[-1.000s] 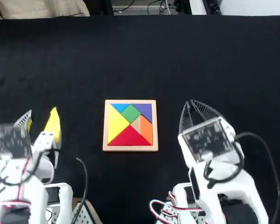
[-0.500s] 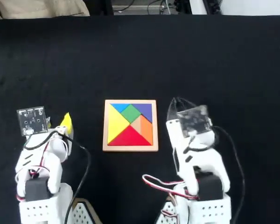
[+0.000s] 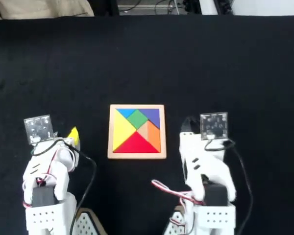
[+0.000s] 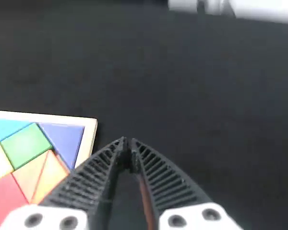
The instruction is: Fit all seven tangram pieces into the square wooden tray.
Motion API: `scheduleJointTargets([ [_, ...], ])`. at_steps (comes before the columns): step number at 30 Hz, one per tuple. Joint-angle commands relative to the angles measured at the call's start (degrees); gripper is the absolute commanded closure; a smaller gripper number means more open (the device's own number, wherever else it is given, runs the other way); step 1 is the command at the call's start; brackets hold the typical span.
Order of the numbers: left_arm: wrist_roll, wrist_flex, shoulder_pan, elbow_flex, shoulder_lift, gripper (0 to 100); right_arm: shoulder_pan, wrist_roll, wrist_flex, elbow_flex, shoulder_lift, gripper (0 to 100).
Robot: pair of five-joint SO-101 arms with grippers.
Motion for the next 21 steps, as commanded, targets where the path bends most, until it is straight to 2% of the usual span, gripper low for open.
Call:
scheduleJointTargets([
  [1,0.18,0.97,-0.66,1.36,-0.26,81,3.08,-0.35,0.79,0.31,-3.47,98.7],
  [7,0.18,2.9,-0.13,1.27,-0.09,81,5.63,-0.35,8.18,0.4,-3.47,98.7],
  [11,0.09,8.88,-0.57,1.27,-0.26,81,5.54,-0.35,15.65,0.48,-3.3,98.7],
  [15,-0.09,9.58,-0.57,1.27,-0.26,81,5.45,-0.35,16.0,0.48,-3.38,98.7],
  [21,-12.22,12.04,-0.04,1.36,-0.26,81,5.54,-0.35,16.44,0.48,-3.38,98.7],
])
